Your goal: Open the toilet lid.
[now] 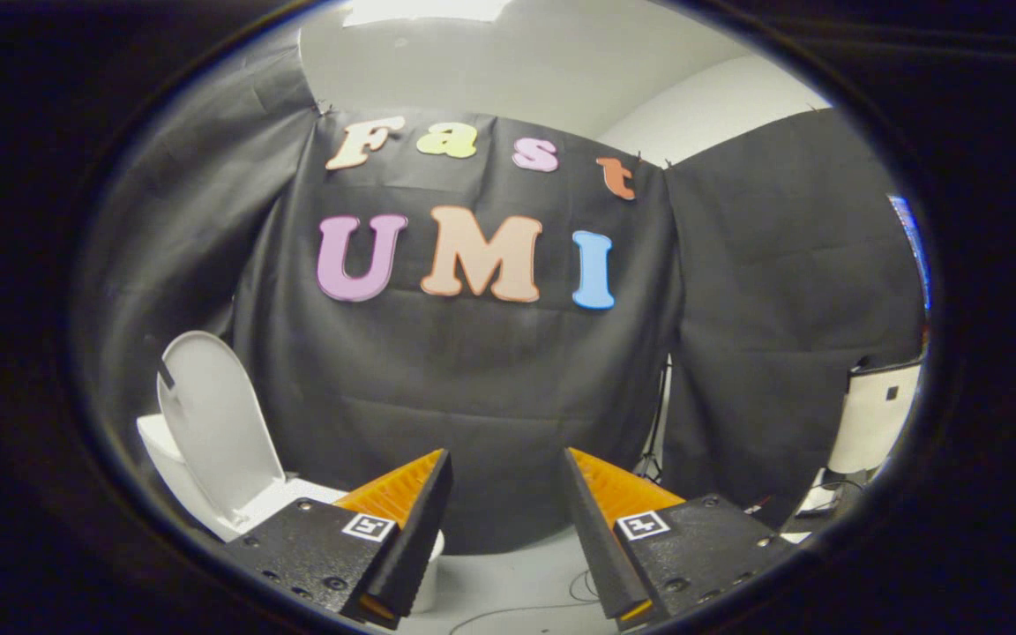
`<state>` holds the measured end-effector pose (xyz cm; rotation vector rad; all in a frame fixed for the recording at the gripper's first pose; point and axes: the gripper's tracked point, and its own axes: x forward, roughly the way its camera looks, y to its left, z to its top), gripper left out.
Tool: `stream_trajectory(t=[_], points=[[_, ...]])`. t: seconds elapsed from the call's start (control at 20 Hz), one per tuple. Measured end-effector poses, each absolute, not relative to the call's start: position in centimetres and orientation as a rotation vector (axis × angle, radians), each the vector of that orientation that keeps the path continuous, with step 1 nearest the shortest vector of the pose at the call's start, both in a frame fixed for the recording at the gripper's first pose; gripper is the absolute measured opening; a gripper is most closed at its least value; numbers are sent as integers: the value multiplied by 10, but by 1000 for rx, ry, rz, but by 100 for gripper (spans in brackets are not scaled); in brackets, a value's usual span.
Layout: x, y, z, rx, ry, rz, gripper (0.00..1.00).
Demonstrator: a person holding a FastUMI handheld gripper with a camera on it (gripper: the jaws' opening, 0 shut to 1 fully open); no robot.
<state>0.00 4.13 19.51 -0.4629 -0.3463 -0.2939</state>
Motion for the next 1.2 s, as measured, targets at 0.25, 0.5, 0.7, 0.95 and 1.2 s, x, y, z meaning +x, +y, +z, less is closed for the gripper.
stream_trajectory(t=[0.25,0.5,0.7,0.95,1.2], points=[[-15,-9,153,-407,-262,-338,71],[-23,-39,102,-322,-163,-358,72],[-20,-45,69,-281,-85,-323,72],[-18,-51,39,-254,-14,-301,75],[-21,-51,39,-256,-49,-290,75]])
